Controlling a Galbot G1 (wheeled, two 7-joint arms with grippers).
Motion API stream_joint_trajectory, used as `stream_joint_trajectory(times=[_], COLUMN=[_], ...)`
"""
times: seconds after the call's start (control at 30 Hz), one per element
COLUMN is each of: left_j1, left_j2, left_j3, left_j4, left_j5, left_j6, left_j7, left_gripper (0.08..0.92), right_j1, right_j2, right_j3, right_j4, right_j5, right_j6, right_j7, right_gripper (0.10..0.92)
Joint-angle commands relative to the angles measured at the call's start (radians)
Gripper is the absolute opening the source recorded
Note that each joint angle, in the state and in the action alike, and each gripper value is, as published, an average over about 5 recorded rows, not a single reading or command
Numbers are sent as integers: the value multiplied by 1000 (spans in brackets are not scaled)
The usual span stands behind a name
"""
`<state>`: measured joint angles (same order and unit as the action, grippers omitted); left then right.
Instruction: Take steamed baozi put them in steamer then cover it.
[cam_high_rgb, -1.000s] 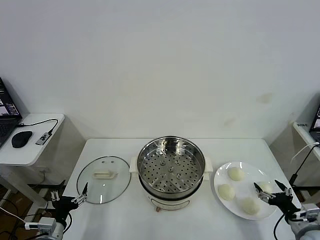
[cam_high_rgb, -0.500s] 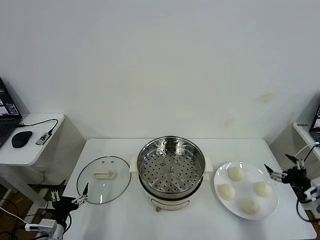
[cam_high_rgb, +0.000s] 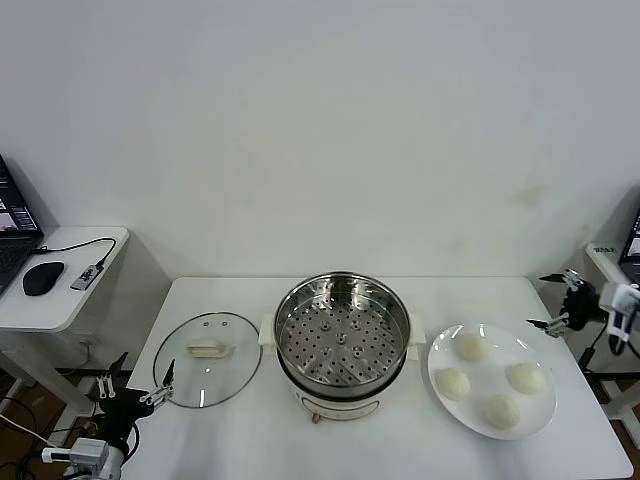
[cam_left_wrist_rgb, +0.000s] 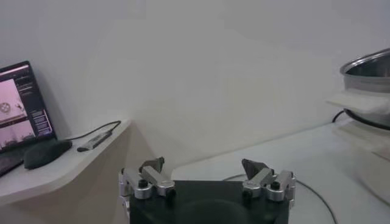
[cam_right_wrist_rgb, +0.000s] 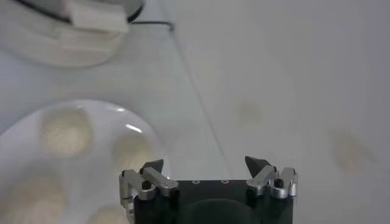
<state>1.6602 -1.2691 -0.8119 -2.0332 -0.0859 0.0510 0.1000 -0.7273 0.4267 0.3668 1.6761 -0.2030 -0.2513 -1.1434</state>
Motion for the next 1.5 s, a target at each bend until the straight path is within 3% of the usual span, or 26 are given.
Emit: stream_joint_trajectory(times=[0.03, 0.3, 1.1, 1.5], left_j1=[1, 10, 29, 25], left_j2=[-9, -12, -36, -14], left_j3=[3, 4, 4, 1], left_j4=[-20, -31, -24, 5], left_j5=[8, 12, 29, 30], left_j6=[0, 3, 5, 3], left_j7=[0, 5, 12, 16], left_gripper=[823, 823, 823, 823], right_j1=[436, 421, 306, 279], right_j2=[-36, 44, 318, 397], right_j3=[-437, -483, -484, -440], right_j4=[-79, -144, -350, -461], right_j5=[-131, -271, -360, -421], right_j6=[12, 48, 59, 104], right_j7=[-174, -174, -144, -119], right_gripper=[823, 823, 823, 823])
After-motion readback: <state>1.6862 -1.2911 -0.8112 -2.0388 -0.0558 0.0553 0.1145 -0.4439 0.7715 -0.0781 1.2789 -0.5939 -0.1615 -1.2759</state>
